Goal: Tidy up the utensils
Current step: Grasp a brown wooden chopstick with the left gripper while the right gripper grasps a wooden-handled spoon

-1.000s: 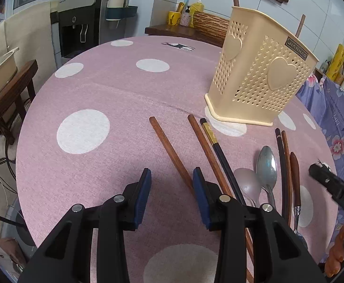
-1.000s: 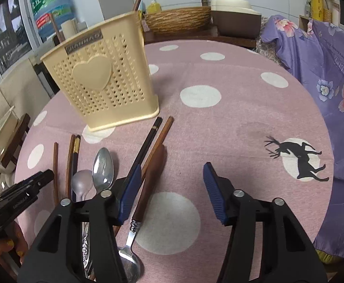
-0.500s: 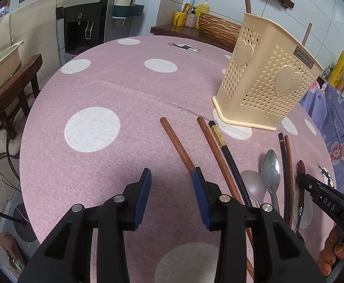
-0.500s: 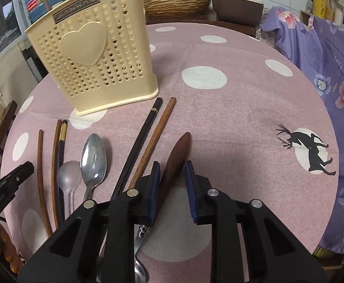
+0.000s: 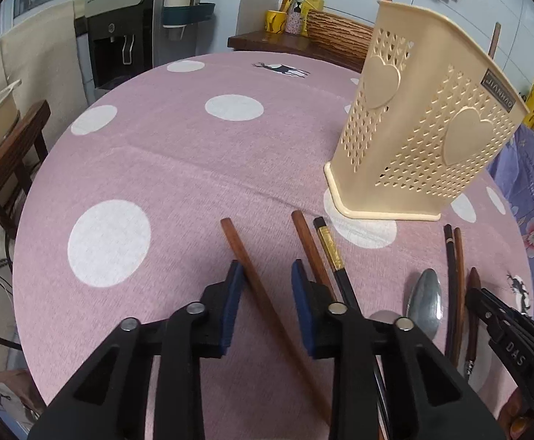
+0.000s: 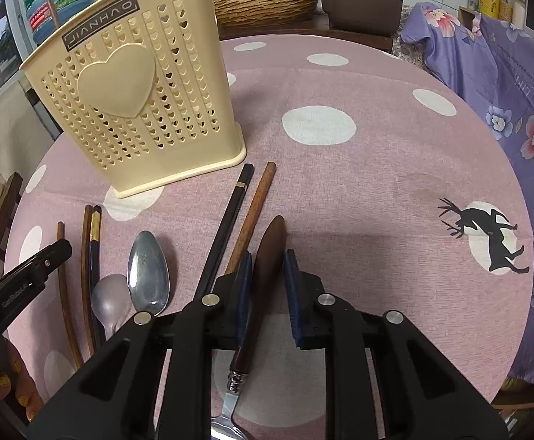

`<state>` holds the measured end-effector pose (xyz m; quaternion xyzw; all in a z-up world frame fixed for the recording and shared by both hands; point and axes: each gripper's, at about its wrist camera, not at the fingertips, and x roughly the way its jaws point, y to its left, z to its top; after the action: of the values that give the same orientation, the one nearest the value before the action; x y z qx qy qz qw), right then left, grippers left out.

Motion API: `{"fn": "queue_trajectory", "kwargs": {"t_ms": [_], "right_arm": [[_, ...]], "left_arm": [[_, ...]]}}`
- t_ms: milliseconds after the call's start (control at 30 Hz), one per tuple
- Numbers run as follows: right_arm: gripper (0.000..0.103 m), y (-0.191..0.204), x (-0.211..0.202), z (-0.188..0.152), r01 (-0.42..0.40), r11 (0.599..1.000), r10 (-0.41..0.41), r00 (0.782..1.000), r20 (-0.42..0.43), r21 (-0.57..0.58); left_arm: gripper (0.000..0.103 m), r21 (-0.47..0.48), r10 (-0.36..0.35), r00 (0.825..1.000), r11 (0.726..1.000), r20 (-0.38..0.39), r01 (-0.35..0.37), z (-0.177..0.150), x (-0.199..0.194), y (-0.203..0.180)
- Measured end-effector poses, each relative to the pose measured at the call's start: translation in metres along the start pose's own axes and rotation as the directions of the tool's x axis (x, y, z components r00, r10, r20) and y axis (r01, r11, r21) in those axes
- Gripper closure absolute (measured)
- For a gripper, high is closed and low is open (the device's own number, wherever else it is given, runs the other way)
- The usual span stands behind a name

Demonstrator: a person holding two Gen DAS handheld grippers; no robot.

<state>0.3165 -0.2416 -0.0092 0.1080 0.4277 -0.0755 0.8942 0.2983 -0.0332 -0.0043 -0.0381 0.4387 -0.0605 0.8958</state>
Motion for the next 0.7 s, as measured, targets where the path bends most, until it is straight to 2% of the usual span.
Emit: {"fn": "queue_trajectory", "kwargs": {"t_ms": [133, 433, 700], "right_arm": [[0.086, 0.0010, 0.0019, 0.0029, -0.006, 1.000, 0.006, 1.000, -0.001, 0.005], [0.086, -0.0002, 0.0055, 0.0079, -0.021, 1.000, 0.021, 1.000, -0.003, 0.006], [0.086, -0.0027, 0.0074, 0.0092, -0.037, 0.999, 0.037, 0.999, 0.004, 0.016]], "left_arm": [[0.091, 0.016, 0.017, 1.000, 1.000, -0.009, -0.016, 0.0051, 0.0046, -0.0041], [0.092, 0.040, 0.027, 1.000, 0.999, -0.012, -0.026, 0.0080, 0.0062, -0.0079], [0.094, 0.021, 0.021, 1.000, 1.000, -0.006, -0.021, 0.0085, 0.0070, -0.0086]]}}
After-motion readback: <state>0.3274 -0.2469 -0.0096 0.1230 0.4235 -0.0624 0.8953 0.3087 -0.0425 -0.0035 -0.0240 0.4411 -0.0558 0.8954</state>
